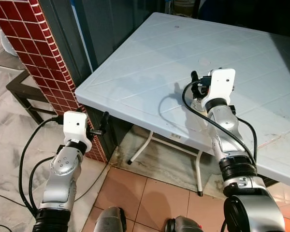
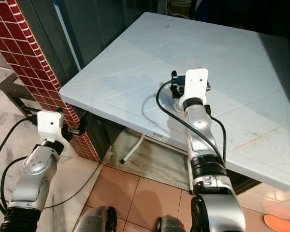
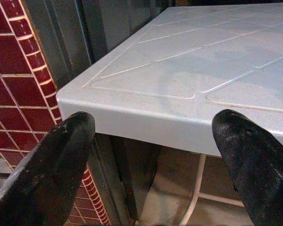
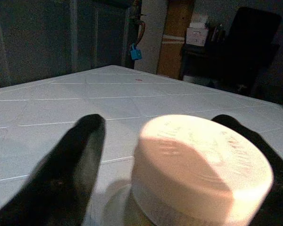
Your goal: Restocking fridge
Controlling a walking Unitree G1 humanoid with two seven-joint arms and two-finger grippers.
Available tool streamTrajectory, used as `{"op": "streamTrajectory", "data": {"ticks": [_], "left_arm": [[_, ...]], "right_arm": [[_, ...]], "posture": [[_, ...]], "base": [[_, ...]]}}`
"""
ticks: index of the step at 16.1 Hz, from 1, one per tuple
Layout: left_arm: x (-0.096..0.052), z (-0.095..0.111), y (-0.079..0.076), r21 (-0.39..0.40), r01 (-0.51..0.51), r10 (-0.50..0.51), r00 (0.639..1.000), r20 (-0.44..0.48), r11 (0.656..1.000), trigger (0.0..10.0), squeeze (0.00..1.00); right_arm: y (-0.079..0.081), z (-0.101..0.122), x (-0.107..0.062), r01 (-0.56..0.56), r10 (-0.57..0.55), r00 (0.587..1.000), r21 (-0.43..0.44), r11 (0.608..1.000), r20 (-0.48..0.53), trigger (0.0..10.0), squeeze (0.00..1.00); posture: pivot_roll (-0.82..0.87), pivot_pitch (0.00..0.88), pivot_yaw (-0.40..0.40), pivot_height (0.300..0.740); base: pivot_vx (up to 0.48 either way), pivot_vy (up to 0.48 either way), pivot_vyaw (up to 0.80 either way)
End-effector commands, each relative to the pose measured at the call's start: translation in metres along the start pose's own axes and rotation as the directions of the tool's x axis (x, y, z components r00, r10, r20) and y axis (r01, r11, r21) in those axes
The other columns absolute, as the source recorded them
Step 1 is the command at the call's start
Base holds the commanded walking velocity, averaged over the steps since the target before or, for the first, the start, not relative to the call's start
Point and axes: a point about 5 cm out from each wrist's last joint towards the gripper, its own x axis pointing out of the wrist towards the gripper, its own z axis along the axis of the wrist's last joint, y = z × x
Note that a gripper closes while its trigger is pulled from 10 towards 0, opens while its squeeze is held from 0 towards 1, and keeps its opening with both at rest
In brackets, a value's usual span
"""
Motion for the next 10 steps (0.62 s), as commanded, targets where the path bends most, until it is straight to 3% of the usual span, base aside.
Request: {"op": "streamTrajectory", "data": {"ticks": [1,10], "left_arm": [[-0.0016,0.0009,0.0024,0.018,0.002,-0.002,1.0,-0.004,1.0,10.0,0.0],[0.001,0.0013,0.0024,0.018,-0.023,0.023,1.0,-0.003,1.0,10.0,0.0]], "right_arm": [[0.0012,0.0022,0.0025,0.009,-0.009,1.0,0.02,1.0,0.012,0.0,0.0],[0.0,0.0016,0.0046,0.002,-0.003,1.0,0.024,1.0,0.028,0.0,0.0]], "posture": [[0.06,0.046,0.064,0.74],[0.06,0.023,0.054,0.74]], "base": [[0.0,0.0,0.0],[0.0,0.0,0.0]]}}
